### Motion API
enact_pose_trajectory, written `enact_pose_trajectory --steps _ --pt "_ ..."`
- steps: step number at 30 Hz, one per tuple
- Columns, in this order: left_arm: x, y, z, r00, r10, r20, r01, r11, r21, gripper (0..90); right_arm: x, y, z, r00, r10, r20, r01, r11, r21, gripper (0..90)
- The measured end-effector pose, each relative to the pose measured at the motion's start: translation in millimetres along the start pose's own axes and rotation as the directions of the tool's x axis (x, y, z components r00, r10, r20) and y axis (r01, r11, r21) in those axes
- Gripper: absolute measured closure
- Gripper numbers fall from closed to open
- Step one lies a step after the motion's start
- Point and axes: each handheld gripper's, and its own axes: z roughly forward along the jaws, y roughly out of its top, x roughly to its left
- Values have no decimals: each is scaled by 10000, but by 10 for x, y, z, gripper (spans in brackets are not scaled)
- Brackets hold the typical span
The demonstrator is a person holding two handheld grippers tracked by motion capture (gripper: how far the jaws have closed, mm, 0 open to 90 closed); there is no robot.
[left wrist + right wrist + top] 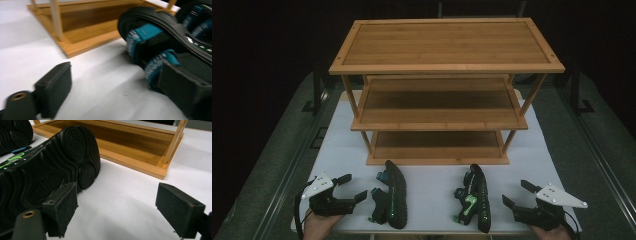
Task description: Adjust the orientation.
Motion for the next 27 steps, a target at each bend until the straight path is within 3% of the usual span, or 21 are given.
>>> enact_pose_trajectory --steps 9,12,16,24,27 --pt "-80 1 83 9968 420 674 -474 9956 807 235 -5 5 -30 10000 4 8 -4 9999 -101 171" --pt "-89 5 83 9962 456 742 -515 9954 804 251 -1 6 -29 10000 -16 0 16 10000 -99 171" --pt "-92 23 104 9937 400 1051 -492 9951 861 378 12 9 -18 10000 -21 -48 20 10000 -81 171" --pt "-110 42 146 9901 435 1338 -590 9917 1144 450 30 17 -16 9999 -126 -59 125 9999 -116 171" --pt "-117 61 158 9865 503 1557 -686 9910 1149 516 30 14 -4 9999 -111 -94 111 9999 -54 172"
